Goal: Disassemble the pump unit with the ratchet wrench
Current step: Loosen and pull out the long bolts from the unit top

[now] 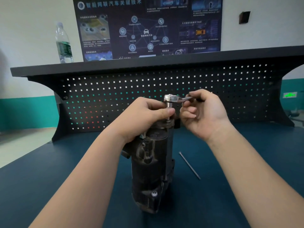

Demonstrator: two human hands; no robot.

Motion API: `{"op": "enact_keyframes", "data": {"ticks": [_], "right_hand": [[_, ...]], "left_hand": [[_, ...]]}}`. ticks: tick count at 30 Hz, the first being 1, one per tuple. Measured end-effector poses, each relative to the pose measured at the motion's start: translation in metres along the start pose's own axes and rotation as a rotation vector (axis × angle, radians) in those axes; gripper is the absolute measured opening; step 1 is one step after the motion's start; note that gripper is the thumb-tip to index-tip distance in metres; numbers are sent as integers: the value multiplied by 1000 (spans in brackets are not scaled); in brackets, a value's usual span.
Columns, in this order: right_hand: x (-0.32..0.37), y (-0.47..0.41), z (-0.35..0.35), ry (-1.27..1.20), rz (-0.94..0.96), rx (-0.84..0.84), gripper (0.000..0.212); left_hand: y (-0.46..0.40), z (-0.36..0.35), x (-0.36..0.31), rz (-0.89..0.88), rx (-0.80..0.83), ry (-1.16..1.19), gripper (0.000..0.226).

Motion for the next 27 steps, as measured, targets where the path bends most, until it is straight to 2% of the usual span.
{"op": "enact_keyframes", "data": {"ticks": [2, 3, 4, 6, 7, 8, 9, 11, 13, 15, 17, 18, 19, 20, 22, 23, 24, 25, 26, 27], "right_hand": [[5, 5, 0, 27, 167, -12, 25], [14, 15, -3, 73, 363, -15, 26], [28, 35, -10, 191, 638, -6, 25], [41, 79, -39, 610, 1190, 101, 21], [36, 88, -52, 796, 1312, 190, 18], [36, 85, -55, 878, 1317, 208, 16], [42, 76, -50, 839, 1233, 167, 18], [46, 40, -25, 430, 785, 79, 23], [19, 10, -8, 69, 288, 56, 24], [5, -1, -1, -1, 65, 40, 23], [6, -1, 0, -7, 106, 22, 24], [10, 3, 0, 9, 212, 5, 25], [19, 13, -4, 70, 391, -2, 25], [32, 32, -11, 227, 654, -11, 25], [42, 79, -43, 757, 1219, 4, 23], [34, 92, -57, 974, 1394, 55, 25], [30, 95, -62, 1095, 1477, 82, 28], [31, 93, -61, 1102, 1470, 85, 28], [38, 85, -55, 1002, 1361, 72, 25], [45, 70, -43, 806, 1154, 51, 24]], "left_hand": [[-1, 0, -1, -12, -21, -39, 12], [-2, 1, -1, -15, -33, -51, 11], [-2, 1, -1, -16, -42, -58, 11], [-3, -1, -1, -27, -40, -64, 10], [-3, -2, -2, -36, -36, -67, 11], [-3, -3, -3, -39, -32, -69, 12], [-4, -4, -2, -33, -26, -67, 13], [-4, -8, 1, 1, 6, -61, 25], [-3, -9, 1, 22, 36, -25, 23], [-3, -8, 2, 31, 27, 3, 20], [-4, -7, 2, 38, 2, -33, 20], [-5, -7, 1, 37, -9, -56, 20], [-5, -7, 1, 39, -21, -74, 20], [-5, -7, -1, 37, -29, -88, 20], [-6, -6, -2, 18, -34, -131, 20], [-5, -6, -3, 10, -27, -143, 20], [-5, -7, -3, 4, -17, -123, 19], [-4, -7, -3, 2, -6, -72, 17], [-3, -8, -3, 4, 4, -13, 14], [-3, -9, -2, 8, 14, 27, 15]]}}
Point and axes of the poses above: each hand's wrist, its own y-axis away from the middle knuckle, its own z-axis out of the back of the hand, x = y × z, the point moved 9 cm from there along -y, towards the middle knuckle, and after that the axes turned 5 degrees about -z, right-handed, at the moved point
